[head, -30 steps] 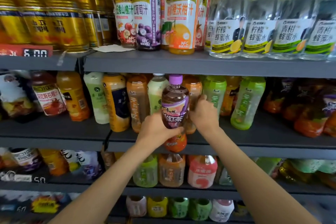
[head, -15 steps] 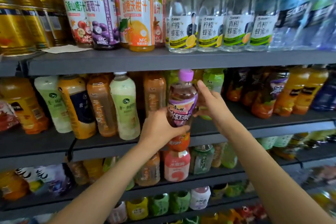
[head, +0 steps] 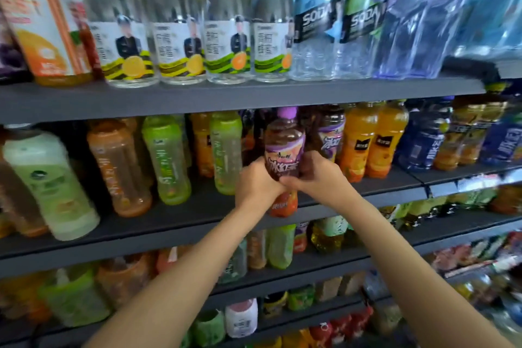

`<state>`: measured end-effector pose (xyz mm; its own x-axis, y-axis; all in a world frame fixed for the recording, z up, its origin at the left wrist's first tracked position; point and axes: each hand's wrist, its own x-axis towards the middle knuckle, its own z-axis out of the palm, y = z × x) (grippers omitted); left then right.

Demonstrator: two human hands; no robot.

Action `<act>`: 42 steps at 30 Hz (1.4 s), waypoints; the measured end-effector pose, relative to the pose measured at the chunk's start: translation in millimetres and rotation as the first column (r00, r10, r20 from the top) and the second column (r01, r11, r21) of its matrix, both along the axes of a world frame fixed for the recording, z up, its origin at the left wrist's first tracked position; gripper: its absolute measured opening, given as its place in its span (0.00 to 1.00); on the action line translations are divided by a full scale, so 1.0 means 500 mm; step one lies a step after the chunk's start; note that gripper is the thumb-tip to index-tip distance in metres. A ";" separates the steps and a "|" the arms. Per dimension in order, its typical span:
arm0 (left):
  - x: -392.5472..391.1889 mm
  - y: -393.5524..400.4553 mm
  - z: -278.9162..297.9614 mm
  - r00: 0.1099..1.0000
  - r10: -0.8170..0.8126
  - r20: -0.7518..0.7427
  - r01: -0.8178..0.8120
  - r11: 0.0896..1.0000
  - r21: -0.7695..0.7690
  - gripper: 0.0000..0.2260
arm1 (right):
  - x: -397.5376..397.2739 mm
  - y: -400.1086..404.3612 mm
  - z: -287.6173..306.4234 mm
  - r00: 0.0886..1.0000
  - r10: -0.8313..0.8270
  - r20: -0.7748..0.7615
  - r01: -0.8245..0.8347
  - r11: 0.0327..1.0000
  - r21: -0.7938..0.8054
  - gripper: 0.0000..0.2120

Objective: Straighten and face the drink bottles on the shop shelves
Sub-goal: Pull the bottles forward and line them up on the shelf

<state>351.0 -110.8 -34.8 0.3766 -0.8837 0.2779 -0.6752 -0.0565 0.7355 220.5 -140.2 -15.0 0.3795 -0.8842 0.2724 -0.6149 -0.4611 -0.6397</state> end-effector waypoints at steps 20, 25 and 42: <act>0.036 0.013 -0.056 0.958 0.248 0.147 -0.181 0.914 -0.362 0.19 | 0.056 -0.071 -0.036 0.977 0.177 0.123 -0.164 0.980 -0.111 0.08; 0.157 0.115 -0.063 0.865 0.450 0.221 -0.356 0.862 -0.362 0.18 | 0.191 -0.065 -0.025 0.966 0.233 0.110 -0.228 0.972 -0.057 0.30; 0.236 0.122 -0.036 0.870 0.485 0.090 -0.474 0.872 -0.125 0.26 | 0.266 -0.077 -0.038 0.993 0.111 -0.034 -0.106 0.986 0.128 0.32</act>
